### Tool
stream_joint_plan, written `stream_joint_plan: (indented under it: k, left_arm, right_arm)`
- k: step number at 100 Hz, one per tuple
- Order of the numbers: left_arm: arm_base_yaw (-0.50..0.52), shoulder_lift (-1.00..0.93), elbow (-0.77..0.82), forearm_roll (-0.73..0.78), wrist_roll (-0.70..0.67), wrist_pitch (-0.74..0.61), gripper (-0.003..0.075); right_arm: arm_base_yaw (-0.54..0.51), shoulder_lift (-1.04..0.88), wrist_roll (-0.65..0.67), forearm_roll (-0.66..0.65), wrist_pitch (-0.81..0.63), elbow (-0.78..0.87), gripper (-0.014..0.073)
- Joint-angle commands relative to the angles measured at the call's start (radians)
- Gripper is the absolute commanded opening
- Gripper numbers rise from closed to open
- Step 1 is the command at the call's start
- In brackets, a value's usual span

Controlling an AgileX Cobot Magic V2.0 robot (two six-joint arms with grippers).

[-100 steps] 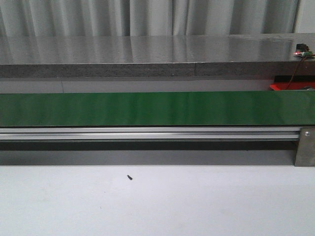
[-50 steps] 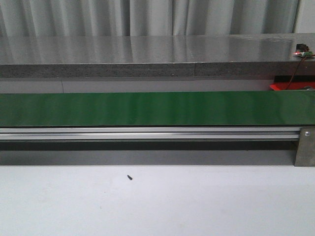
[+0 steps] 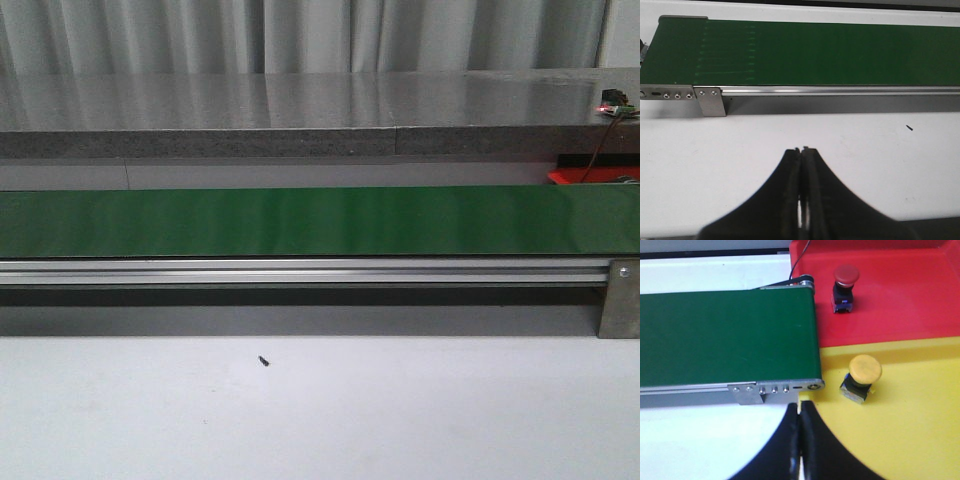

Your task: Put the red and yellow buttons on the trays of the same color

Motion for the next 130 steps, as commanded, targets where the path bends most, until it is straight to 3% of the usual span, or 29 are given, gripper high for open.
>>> stream_joint_plan:
  k: [1,35,59,130]
  left_arm:
    - [-0.007,0.010,-0.025,-0.011,-0.001,-0.059,-0.0020]
    - [-0.007,0.010,-0.025,-0.011,-0.001,-0.059,-0.0020]
    - [-0.007,0.010,-0.025,-0.011,-0.001,-0.059,-0.0020]
    - [-0.007,0.010,-0.025,-0.011,-0.001,-0.059,-0.0020]
  right_arm:
    - [0.003,-0.051,0.004,-0.013,-0.028,0.007,-0.0059]
    - [0.003,-0.225,0.004,-0.006,0.111,0.105,-0.0059]
    - [0.003,-0.326,0.004,-0.004,0.127,0.129,-0.0059]
    - [0.003,-0.335,0.004,-0.001,0.128,0.129,-0.0059]
